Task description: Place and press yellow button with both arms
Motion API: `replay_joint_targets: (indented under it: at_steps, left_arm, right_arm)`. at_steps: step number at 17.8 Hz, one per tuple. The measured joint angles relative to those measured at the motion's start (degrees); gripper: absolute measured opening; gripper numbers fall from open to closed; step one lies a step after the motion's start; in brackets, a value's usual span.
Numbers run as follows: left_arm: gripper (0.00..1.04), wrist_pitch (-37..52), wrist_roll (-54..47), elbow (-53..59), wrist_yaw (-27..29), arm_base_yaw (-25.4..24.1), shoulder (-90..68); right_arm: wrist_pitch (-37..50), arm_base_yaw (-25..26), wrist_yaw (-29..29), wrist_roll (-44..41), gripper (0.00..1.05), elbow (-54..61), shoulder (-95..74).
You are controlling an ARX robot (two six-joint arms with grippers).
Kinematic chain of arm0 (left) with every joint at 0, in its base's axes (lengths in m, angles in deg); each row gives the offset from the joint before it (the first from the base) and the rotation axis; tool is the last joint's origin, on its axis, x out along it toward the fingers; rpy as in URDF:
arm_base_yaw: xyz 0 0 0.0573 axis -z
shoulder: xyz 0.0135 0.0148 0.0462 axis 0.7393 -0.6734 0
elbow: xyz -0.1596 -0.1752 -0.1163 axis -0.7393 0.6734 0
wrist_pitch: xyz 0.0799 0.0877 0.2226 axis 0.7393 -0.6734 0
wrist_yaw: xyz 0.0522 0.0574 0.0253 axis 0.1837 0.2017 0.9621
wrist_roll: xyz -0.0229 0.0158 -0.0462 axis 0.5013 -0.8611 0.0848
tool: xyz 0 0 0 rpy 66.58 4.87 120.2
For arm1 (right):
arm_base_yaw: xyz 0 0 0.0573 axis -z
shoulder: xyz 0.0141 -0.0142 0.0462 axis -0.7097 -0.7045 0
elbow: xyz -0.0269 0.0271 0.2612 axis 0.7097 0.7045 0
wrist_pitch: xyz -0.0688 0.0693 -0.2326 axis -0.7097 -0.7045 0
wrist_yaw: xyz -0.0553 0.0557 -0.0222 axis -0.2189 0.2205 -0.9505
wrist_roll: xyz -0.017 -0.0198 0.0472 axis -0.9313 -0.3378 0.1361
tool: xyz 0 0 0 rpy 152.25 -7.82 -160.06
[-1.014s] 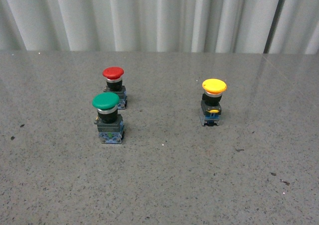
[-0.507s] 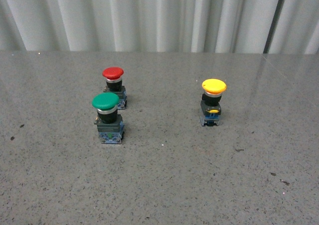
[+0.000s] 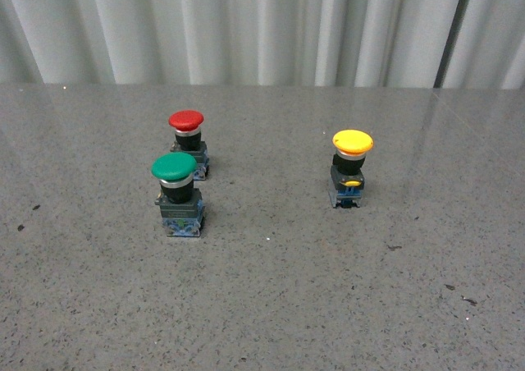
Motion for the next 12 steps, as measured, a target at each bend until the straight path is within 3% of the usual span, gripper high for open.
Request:
replay_joint_targets:
  at_steps: [7,8,12]
  left_arm:
    - [0.98,0.0,0.0,0.0,0.0,0.0,0.0]
    - [0.98,0.0,0.0,0.0,0.0,0.0,0.0]
    - [0.98,0.0,0.0,0.0,0.0,0.0,0.0]
  right_arm:
    - [0.0,0.0,0.0,0.0,0.94,0.0,0.0]
    - [0.0,0.0,0.0,0.02,1.0,0.0,0.0]
    - [0.0,0.0,0.0,0.0,0.98,0.0,0.0]
